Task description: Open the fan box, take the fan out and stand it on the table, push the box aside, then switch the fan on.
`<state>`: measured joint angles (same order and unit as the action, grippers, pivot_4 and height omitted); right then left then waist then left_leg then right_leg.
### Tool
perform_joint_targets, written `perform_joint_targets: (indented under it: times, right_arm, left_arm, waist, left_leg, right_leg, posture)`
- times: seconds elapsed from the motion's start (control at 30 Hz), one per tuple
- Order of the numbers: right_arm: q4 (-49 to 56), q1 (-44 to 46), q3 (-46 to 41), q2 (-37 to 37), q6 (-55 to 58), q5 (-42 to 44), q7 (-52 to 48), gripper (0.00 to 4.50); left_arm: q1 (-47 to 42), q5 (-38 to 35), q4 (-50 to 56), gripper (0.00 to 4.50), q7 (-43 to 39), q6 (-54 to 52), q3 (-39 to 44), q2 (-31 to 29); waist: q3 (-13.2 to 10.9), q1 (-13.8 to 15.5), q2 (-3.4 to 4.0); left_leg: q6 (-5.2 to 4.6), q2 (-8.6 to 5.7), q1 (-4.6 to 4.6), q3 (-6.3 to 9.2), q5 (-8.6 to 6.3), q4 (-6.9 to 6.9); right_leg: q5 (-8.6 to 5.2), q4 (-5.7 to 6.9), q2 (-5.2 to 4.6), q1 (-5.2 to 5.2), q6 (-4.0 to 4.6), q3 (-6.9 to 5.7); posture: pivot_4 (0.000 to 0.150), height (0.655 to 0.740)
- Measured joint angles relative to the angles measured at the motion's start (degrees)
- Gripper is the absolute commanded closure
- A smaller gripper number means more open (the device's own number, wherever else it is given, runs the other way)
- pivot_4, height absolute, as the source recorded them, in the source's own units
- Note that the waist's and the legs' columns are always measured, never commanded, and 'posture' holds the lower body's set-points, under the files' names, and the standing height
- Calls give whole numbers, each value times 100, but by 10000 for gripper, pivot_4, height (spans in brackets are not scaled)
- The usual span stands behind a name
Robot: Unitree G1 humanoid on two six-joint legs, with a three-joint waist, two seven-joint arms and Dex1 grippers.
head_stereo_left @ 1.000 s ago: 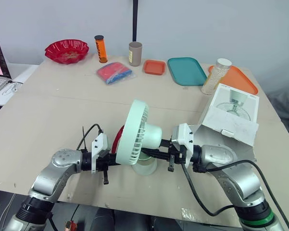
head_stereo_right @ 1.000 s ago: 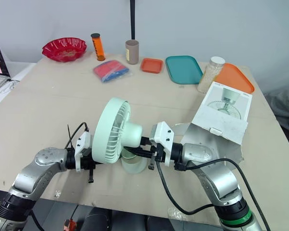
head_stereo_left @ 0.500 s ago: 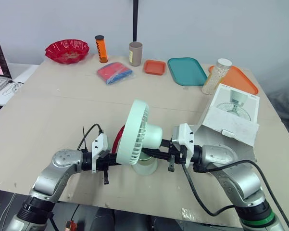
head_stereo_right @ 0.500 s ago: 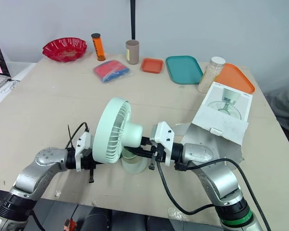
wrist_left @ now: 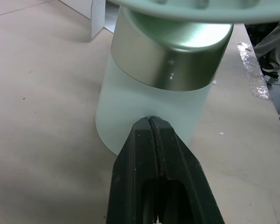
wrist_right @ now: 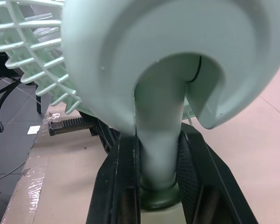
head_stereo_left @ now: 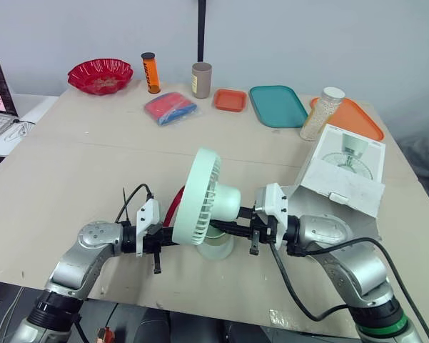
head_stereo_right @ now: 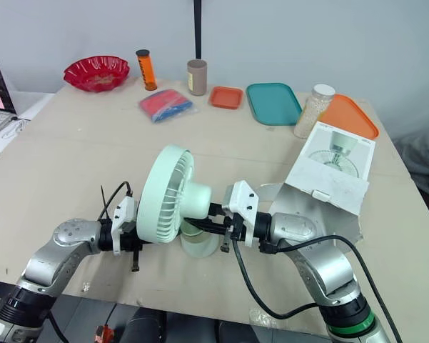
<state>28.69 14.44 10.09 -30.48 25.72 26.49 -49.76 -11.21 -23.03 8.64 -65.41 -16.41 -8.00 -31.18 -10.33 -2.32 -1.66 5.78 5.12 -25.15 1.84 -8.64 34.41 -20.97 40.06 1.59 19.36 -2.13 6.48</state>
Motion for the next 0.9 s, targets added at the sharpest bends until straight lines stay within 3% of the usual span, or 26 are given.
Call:
perform_joint_targets:
  times: [0.5, 0.9]
  right_arm:
    - [-969, 665, -211, 234, -13, 171, 59, 40568]
    - [-3451, 2143, -163, 942, -1024, -549, -88, 40568]
  left_arm:
    - [256, -630, 161, 44770, 703, -478, 1631, -565]
    - [766, -641, 202, 44770, 1108, -248, 2003, -489]
  waist:
    - [-1, -28, 1]
    - [-2, -37, 2]
  left_leg:
    - [0, 2, 1, 1, 0, -2]
    - [1, 4, 5, -3, 1, -6]
  right_leg:
    - [0, 0, 0, 3, 1, -2]
    - [2, 4, 0, 8, 7, -2]
  posture:
    - [1500, 7389]
    - [1500, 7389]
